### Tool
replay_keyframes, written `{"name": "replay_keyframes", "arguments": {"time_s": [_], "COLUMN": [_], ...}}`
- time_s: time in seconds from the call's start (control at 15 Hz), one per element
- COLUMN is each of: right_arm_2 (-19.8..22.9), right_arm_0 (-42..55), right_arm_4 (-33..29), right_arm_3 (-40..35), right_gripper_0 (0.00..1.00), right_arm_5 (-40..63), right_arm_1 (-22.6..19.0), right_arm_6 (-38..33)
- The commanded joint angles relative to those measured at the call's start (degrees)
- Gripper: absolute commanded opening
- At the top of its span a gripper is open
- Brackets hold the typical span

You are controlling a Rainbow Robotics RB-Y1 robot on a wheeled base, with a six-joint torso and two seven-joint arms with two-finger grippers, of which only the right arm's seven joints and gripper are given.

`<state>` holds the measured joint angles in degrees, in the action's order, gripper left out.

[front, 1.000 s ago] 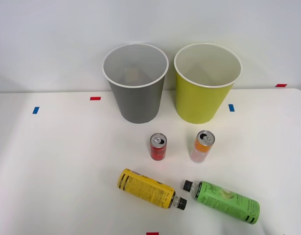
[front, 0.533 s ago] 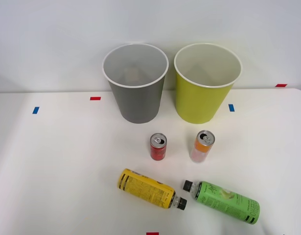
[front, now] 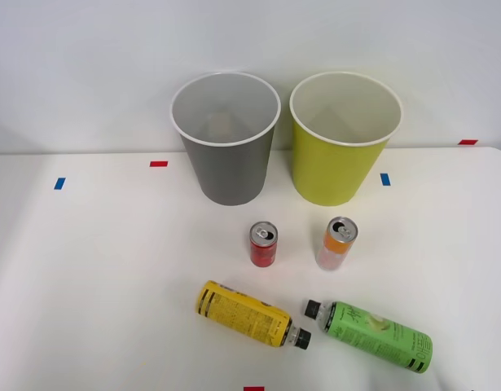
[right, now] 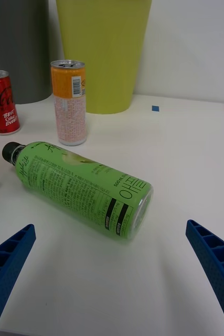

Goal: Put cans in the gray bin, plastic bottles in the light green bin

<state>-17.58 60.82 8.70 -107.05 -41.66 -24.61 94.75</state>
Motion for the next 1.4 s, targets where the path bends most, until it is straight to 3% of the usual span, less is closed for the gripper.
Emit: {"name": "replay_keyframes", "arguments": {"time_s": [0.07,0.73,0.8,1.0,1.4], "right_arm_2": [0.00,-0.62,-1.49,-1.23,1.49], "right_arm_0": [0.00,-1.49,-8.00,-5.36,-4.39], "right_arm_4": [0.00,-0.09,-1.23,-0.17,1.67], "right_arm_3": [0.00,1.76,4.57,-7.12,-24.61], "right_gripper_0": [1.00,1.00,1.00,1.00,1.00], "right_arm_5": [0.00,1.14,1.85,12.04,34.19], "right_arm_1": [0.00,0.62,-2.64,-13.54,-24.17], "right_arm_6": [0.00,0.09,1.58,1.67,1.32]}}
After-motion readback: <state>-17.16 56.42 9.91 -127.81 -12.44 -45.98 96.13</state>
